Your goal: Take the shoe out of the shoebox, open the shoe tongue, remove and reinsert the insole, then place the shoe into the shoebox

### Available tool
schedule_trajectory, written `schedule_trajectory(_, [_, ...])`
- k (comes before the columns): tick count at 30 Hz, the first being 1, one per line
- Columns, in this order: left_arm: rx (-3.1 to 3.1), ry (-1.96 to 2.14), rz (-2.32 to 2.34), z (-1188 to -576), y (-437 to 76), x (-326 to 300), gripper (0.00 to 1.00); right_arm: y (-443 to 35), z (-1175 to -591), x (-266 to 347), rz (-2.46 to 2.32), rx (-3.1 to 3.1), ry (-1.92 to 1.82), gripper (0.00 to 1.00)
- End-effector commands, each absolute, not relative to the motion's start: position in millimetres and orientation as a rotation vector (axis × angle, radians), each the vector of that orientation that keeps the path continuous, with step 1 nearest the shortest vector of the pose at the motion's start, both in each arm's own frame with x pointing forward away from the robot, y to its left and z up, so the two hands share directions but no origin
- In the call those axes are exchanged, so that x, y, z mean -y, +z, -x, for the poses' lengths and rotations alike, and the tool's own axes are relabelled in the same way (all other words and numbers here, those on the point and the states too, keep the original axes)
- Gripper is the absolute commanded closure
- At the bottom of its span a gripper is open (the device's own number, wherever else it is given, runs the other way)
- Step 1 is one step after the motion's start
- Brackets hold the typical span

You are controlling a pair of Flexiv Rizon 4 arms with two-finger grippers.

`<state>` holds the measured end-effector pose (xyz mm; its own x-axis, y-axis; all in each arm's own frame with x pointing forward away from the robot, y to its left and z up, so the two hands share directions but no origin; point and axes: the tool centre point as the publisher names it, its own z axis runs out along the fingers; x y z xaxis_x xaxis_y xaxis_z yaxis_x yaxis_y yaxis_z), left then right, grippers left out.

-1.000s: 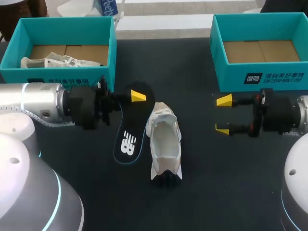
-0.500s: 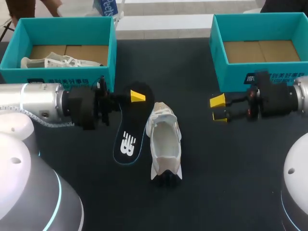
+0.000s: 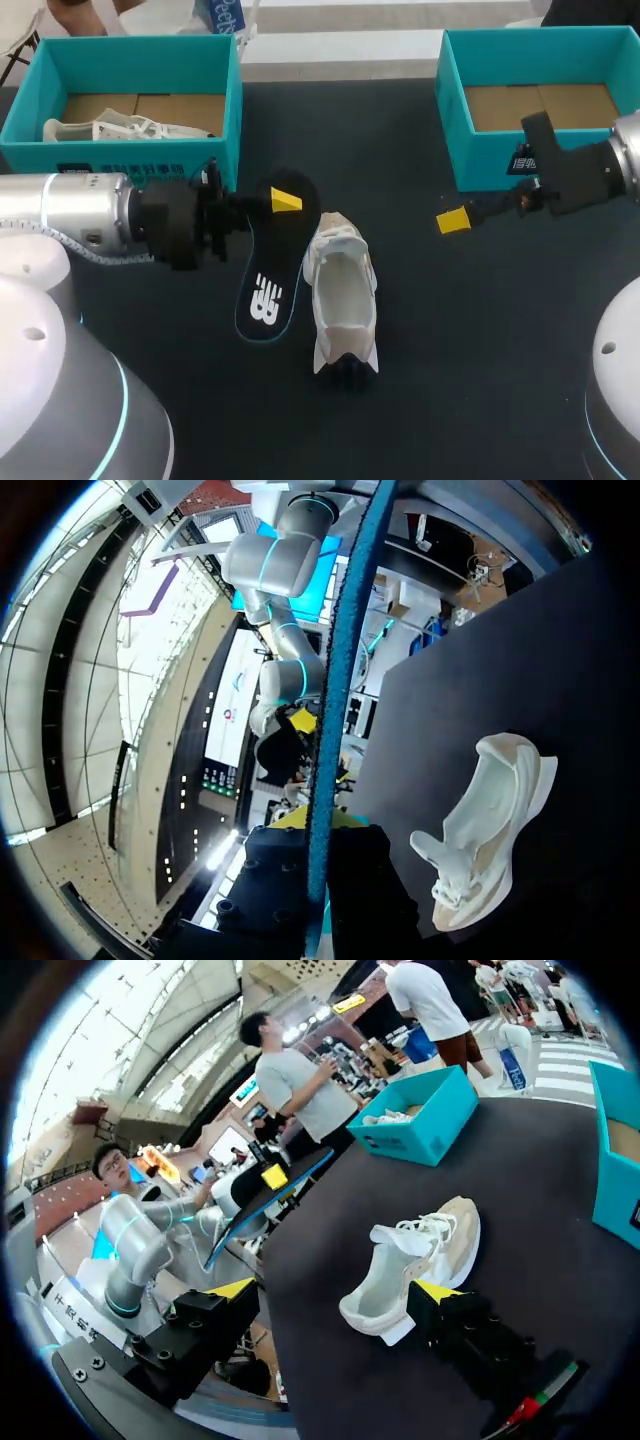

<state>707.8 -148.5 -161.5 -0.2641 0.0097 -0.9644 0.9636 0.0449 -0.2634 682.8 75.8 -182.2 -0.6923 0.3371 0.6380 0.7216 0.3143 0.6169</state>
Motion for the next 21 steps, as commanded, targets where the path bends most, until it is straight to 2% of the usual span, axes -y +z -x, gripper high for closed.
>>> schedule_trajectory(1, [-1.435, -1.359, -1.049, -707.2, -162.0, 149.9, 1.00, -176.9, -681.3, -76.9, 0.679, 2.545, -1.316, 0.00])
schedule_trajectory(21, [-1.435, -1.359, -1.049, -707.2, -162.0, 149.9, 1.00, -179.1, -681.1, -76.8, 0.662, 2.586, -1.284, 0.00])
